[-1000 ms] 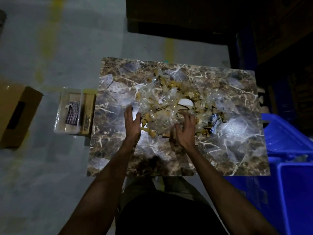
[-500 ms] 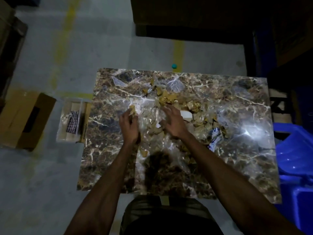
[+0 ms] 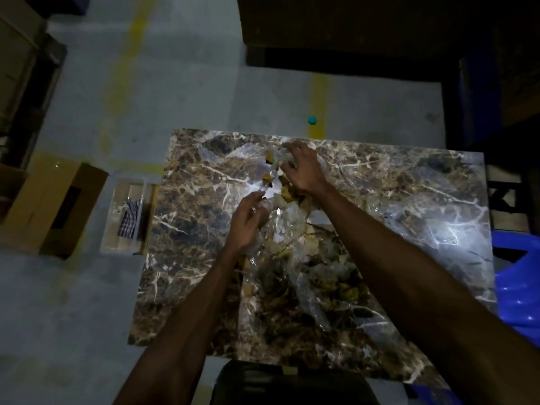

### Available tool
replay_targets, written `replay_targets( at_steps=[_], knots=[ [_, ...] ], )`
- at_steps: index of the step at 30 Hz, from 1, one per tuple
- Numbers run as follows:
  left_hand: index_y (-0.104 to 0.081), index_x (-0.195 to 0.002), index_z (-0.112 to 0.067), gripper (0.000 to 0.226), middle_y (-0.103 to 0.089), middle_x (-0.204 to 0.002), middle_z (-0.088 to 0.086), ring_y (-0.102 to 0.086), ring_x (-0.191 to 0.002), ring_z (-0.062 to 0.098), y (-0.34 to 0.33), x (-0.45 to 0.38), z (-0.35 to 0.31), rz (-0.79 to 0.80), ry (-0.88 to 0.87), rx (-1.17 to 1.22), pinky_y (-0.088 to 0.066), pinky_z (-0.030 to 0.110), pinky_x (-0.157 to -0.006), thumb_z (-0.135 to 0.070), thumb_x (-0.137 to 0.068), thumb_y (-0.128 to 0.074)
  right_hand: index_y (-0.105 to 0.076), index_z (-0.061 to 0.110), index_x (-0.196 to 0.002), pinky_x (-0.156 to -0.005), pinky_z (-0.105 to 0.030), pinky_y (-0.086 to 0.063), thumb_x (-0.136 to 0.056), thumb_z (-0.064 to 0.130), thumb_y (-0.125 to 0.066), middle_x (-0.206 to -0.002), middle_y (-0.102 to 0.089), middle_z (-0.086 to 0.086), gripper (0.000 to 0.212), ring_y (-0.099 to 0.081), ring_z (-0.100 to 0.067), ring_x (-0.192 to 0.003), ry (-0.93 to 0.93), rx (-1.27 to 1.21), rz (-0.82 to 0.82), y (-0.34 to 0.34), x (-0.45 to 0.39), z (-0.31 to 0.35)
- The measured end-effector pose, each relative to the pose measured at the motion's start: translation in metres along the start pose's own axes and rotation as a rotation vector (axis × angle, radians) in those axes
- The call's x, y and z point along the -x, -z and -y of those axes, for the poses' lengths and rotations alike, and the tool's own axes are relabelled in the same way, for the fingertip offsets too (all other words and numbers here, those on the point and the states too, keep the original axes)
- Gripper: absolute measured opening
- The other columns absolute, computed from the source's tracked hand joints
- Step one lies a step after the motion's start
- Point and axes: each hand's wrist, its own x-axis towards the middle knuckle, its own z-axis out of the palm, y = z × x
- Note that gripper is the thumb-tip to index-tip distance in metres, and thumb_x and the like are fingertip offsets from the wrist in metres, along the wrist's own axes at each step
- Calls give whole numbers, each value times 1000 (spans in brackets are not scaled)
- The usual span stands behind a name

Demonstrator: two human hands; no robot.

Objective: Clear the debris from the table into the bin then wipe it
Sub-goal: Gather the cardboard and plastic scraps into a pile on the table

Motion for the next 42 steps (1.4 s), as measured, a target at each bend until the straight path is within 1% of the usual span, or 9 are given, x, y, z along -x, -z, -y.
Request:
replay_targets(
  at_steps=[6, 9, 14, 18, 22, 27, 36, 39, 42],
  knots=[
    [-58, -143, -11, 38, -57, -141, -7, -55, -117, -17, 21, -23, -18, -160, 60, 127, -45, 7, -93, -22, -107, -57, -41, 20, -157, -119, -54, -31, -93, 60, -36, -162, -36, -15, 75, -33, -39, -148, 96, 138, 241, -20, -16, -1],
    [-53, -148, -16, 41, -51, -148, -6, -50, -125, -5, 24, -43, -21, -107, 54, 68, -39, -1, -92, -26, -107, -55, -52, 16, -149, -111, -54, -40, -95, 57, -34, -152, -48, -16, 71, -43, -40, -138, 153, 194, 276, -22, 10, -3],
    [-60, -142, -15, 53, -61, -142, 4, -58, -123, 14, -3, -61, -18, 71, 24, -139, -47, 38, -108, -49, -103, -48, -66, 9, -133, -114, -43, -35, -96, 33, -56, -138, -58, -21, 46, -47, -37, -134, 192, -24, 23, -6, 48, -18],
    [-58, -145, -18, 69, -63, -141, 8, -61, -123, 23, -16, -60, -25, 93, 14, -219, -49, 40, -104, -63, -94, -41, -64, 10, -133, -113, -46, -43, -95, 33, -54, -140, -56, -17, 46, -49, -36, -132, 26, -5, -253, 34, 48, -54],
    [-50, -150, -14, 63, -61, -142, 14, -59, -126, 30, -20, -61, -37, 93, 63, -240, -48, 45, -107, -49, -97, -51, -39, 4, -155, -121, -48, -29, -100, 42, -52, -158, -38, -26, 68, -33, -43, -147, -263, 110, -51, 51, 52, -95],
    [-51, -149, -17, 61, -66, -136, 10, -65, -117, 27, -17, -53, -43, 88, 59, -333, -53, 42, -101, -47, -97, -63, -41, 8, -155, -120, -51, -32, -99, 56, -34, -161, -36, -20, 74, -33, -41, -148, -128, 121, 127, 30, 80, -100],
    [-60, -137, -9, 53, -61, -136, 19, -55, -125, 38, -42, -11, -59, -105, -91, -641, -45, 49, -107, -33, -90, -51, -56, 15, -145, -117, -52, -35, -102, 47, -41, -149, -54, -14, 55, -46, -35, -140, -6, 74, -288, 83, 124, -123],
    [-61, -134, -4, 52, -60, -137, 22, -51, -128, 40, -66, 12, -68, -26, -92, -581, -42, 46, -108, -31, -90, -55, -48, 13, -151, -121, -51, -30, -94, 60, -33, -155, -46, -17, 76, -39, -38, -144, -308, 44, -206, 90, 142, -150],
    [-61, -137, -7, 55, -59, -141, 18, -50, -132, 36, -85, 33, -73, 26, -50, -514, -40, 40, -110, -34, -89, -56, -38, 11, -157, -121, -48, -28, -104, 55, -39, -159, -40, -20, 69, -36, -40, -146, -346, 1, -41, 75, 159, -159]
  ],
)
